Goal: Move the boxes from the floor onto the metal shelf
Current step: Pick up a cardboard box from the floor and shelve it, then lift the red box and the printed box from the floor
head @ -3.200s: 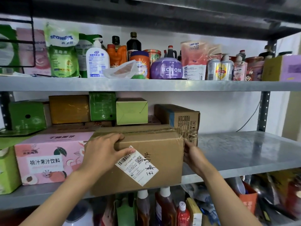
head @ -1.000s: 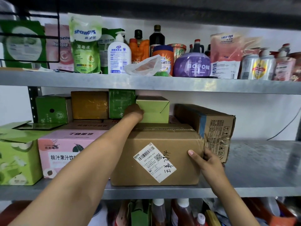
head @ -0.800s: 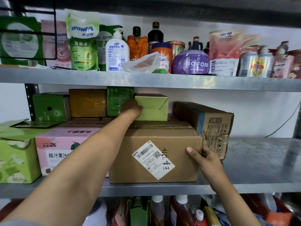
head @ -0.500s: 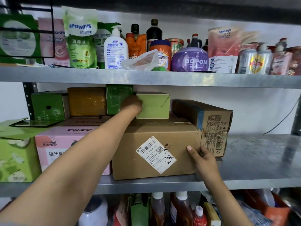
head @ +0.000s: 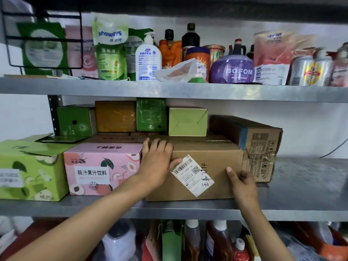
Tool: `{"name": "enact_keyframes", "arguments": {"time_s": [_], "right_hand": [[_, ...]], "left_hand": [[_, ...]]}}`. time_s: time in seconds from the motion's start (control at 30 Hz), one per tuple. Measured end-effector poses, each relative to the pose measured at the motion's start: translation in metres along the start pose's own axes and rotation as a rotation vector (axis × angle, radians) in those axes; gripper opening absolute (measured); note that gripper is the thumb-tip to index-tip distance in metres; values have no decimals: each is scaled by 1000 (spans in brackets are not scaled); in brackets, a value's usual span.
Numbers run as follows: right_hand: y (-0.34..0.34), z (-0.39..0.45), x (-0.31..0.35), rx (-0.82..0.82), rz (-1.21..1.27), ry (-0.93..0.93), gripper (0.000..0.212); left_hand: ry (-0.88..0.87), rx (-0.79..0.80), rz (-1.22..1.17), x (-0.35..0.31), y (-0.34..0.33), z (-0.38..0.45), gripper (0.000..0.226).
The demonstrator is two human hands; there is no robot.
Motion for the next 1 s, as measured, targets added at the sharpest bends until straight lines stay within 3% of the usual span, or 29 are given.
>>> {"name": "enact_keyframes", "arguments": {"time_s": [0.13,0.57,0.87,1.0], "right_hand": [[-6,-6,2,-5,-70,36,47],[-22,8,10,-12,-139,32,54],[-11,5,6,49,-89,-80,44],[5,-9,22,81,-160,15,44]], "left_hand": [[-47,5,2,16,-12,14,86],[-99,-42,120,19,-24,30,72],[-100,30,140,16,-23,22,76],[-191,10,155,-17,-10,15,67]]}}
Point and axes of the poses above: each hand's wrist, its own z-axis towards the middle knuckle, its own y-axis out of the back of the hand, x = y × z, the point moved 10 cm from there along z, towards the middle knuckle, and after that the axes turned 14 degrees about -x, right-handed, at the moved point
